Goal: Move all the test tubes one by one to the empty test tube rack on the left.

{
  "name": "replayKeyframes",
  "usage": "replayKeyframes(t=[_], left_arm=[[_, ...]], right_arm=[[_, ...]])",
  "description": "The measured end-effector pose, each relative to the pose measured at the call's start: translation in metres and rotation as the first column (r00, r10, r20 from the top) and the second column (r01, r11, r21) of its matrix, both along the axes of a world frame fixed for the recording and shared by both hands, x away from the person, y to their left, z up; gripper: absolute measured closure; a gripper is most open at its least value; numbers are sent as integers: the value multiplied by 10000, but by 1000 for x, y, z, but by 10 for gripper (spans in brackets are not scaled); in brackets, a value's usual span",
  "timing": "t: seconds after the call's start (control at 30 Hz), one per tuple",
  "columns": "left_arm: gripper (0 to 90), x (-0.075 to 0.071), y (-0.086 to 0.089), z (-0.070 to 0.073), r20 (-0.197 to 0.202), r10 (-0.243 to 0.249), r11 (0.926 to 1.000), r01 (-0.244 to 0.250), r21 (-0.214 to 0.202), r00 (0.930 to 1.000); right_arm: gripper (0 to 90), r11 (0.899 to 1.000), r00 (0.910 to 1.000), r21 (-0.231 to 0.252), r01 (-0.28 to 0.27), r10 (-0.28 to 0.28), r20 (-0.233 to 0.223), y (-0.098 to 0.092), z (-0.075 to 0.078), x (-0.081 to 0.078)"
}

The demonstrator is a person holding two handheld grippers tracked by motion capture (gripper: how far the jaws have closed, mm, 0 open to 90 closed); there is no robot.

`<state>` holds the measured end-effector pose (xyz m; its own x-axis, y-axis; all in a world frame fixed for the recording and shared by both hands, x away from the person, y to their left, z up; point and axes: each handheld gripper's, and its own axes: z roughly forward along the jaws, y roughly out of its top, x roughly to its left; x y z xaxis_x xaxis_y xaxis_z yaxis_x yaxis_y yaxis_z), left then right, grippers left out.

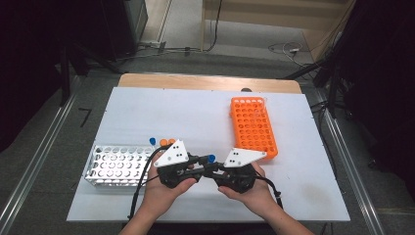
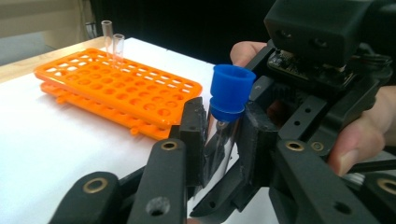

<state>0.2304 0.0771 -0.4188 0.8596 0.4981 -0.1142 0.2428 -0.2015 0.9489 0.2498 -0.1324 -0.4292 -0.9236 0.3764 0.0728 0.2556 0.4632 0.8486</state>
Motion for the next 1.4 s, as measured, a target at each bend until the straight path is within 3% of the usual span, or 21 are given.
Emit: replayKeyframes(t=[0.2, 0.33, 0.47, 0.77, 1.03, 1.4], left_arm=[[767, 0, 2, 2, 146, 146, 9999, -146, 24, 9998], [767, 1, 9, 4, 132, 423, 9991, -423, -16, 9990], [767, 3, 20, 8, 125, 718, 9973, -716, -150, 9973], [767, 6, 56, 21, 305, 1635, 9854, -1618, -536, 9861], [767, 8, 85, 25, 358, 2374, 9690, -2341, -788, 9707], [768, 7, 114, 28, 420, 3154, 9456, -3103, -979, 9480]], right_arm=[[735, 9999, 10000, 153, -49, 50, -35, -2, 0, 1], [549, 9968, 9991, 687, -399, 387, 190, -7, 3, 1], [370, 9941, 9995, 1063, -217, 192, 245, -12, 6, 4], [0, 9965, 9996, 799, 265, -271, 56, -27, 3, 21], [0, 9914, 9975, 1103, 701, -695, -90, -48, 1, 37], [0, 9809, 9873, 1121, 1589, -1586, -114, -72, -2, 54]])
